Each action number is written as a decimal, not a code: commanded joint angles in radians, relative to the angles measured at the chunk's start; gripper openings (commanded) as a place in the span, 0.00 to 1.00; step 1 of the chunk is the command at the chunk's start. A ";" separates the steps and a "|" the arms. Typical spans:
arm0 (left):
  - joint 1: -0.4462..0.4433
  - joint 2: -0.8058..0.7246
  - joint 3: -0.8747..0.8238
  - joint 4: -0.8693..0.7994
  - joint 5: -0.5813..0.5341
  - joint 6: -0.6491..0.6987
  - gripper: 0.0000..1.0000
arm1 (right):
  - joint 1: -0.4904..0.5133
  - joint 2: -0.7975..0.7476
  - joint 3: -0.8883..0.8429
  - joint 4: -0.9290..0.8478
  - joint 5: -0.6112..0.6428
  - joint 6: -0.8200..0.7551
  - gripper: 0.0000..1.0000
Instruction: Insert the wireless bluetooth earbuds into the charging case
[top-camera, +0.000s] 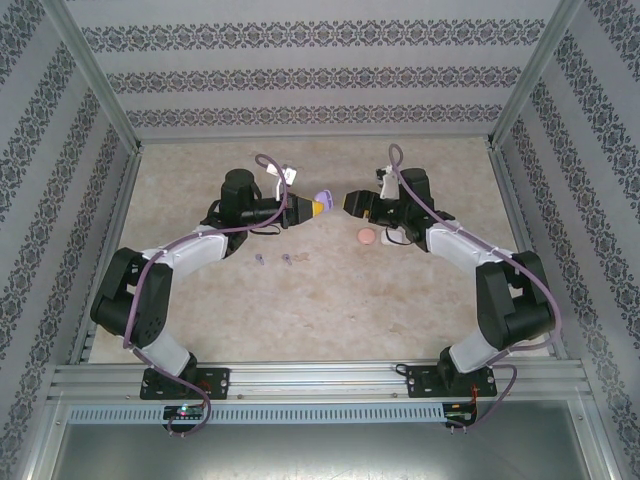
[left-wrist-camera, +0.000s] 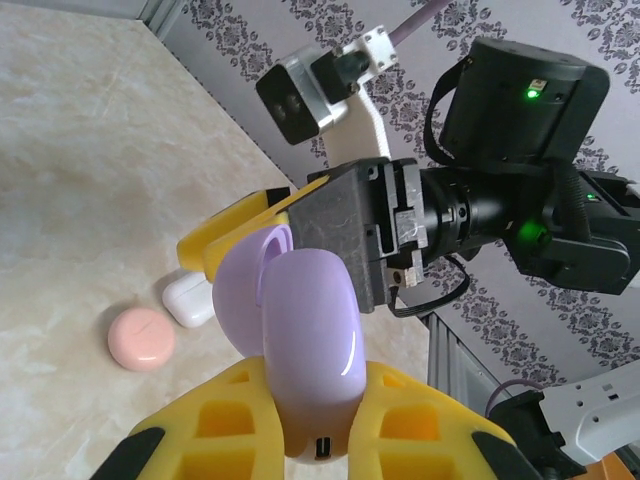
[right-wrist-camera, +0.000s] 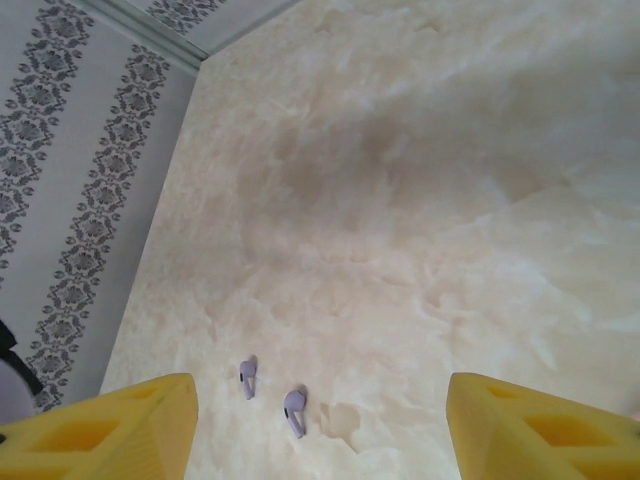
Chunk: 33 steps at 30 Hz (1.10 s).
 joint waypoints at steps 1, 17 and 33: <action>-0.003 -0.026 0.026 0.045 0.026 0.015 0.00 | 0.004 -0.062 -0.012 0.017 -0.037 0.019 0.67; -0.003 -0.029 0.037 0.050 0.036 0.005 0.00 | 0.081 -0.142 0.027 -0.004 -0.099 -0.003 0.52; -0.003 -0.033 0.037 0.053 0.045 0.000 0.00 | 0.086 -0.086 0.059 0.004 -0.081 0.007 0.47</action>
